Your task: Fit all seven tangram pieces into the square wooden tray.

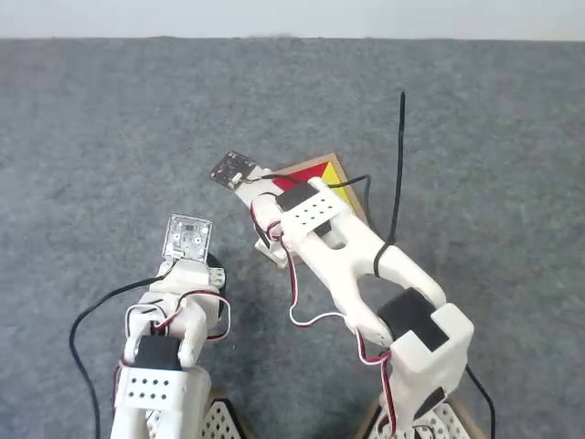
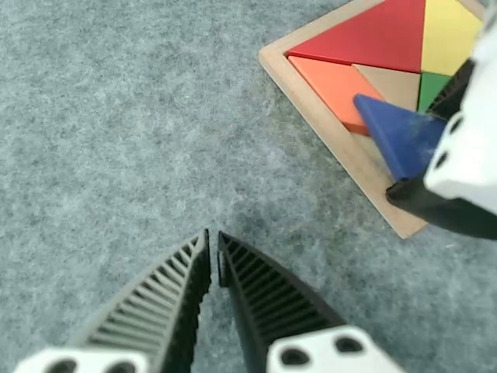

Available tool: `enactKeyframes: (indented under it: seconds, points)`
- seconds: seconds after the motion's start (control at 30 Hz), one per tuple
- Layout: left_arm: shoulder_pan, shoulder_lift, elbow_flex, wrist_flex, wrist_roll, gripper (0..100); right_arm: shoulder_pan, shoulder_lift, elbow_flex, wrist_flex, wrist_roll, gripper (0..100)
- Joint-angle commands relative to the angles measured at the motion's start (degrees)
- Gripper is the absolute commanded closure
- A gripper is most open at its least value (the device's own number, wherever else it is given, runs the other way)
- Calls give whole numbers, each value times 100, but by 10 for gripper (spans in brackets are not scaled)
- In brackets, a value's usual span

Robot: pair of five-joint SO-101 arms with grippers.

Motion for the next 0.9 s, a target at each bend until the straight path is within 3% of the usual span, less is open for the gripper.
enactKeyframes:
  seconds: [0.0,0.17,0.53,0.87]
  points:
    - [-26,-70,-48,9,35,985,-31,-13,-290,4,316,842]
    - [-26,-70,-48,9,35,985,-31,-13,-273,4,308,723]
    - [-26,-70,-48,9,35,985,13,-84,-290,31,308,716]
    - [-26,-70,-48,9,35,985,453,-1059,141,-145,264,716]
